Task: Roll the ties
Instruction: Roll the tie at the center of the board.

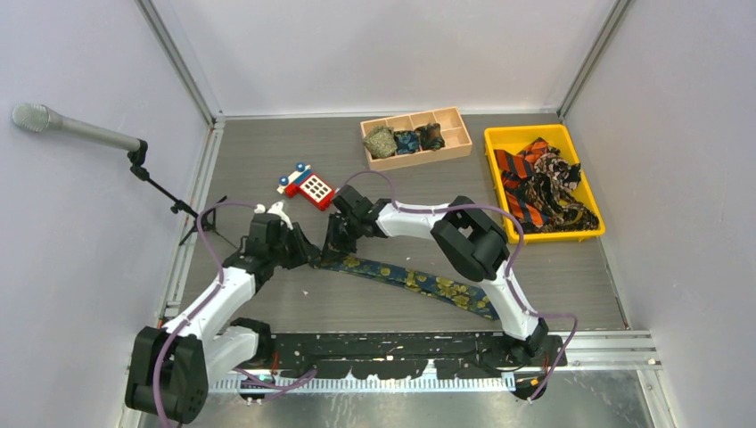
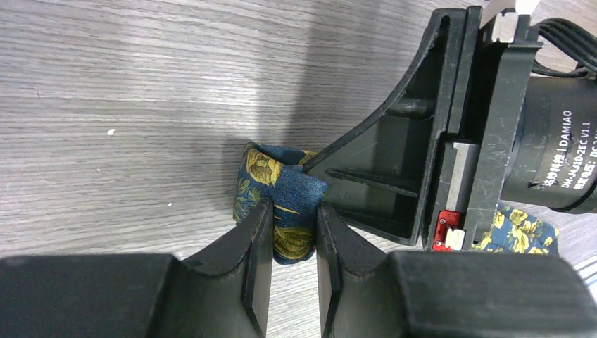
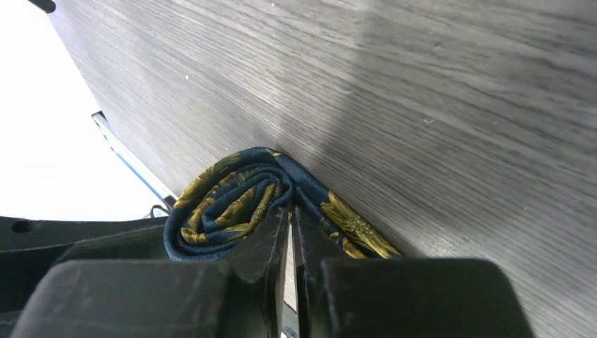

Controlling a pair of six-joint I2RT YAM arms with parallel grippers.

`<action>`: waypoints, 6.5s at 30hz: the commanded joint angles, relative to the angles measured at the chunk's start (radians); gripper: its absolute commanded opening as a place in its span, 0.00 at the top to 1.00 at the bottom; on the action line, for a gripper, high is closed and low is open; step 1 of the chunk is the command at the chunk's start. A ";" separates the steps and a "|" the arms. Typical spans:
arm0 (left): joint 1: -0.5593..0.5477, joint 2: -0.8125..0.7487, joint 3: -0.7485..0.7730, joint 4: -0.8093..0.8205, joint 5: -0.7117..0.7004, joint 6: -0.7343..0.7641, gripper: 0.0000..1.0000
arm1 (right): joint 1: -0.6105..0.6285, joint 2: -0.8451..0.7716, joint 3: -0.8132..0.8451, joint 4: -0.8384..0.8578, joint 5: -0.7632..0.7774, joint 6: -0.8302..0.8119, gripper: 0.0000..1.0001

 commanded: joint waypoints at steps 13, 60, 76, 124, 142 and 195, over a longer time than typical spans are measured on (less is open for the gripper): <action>-0.199 0.105 0.059 0.005 -0.141 0.002 0.80 | -0.011 -0.040 -0.042 0.119 -0.028 0.041 0.87; -0.420 0.242 0.163 -0.064 -0.364 -0.019 0.57 | -0.068 -0.251 -0.401 0.074 0.104 -0.055 0.87; -0.425 0.227 0.161 -0.026 -0.195 -0.016 0.56 | -0.067 -0.255 -0.396 0.071 0.105 -0.056 0.87; -0.413 0.271 0.160 0.027 -0.209 -0.033 0.98 | -0.072 -0.359 -0.342 0.042 0.102 -0.065 0.86; -0.413 0.173 0.228 -0.085 -0.240 -0.044 0.87 | -0.073 -0.246 -0.325 0.051 0.099 -0.057 0.86; -0.347 0.224 0.265 -0.156 -0.268 0.076 0.58 | -0.056 -0.212 -0.337 0.062 0.080 -0.051 0.86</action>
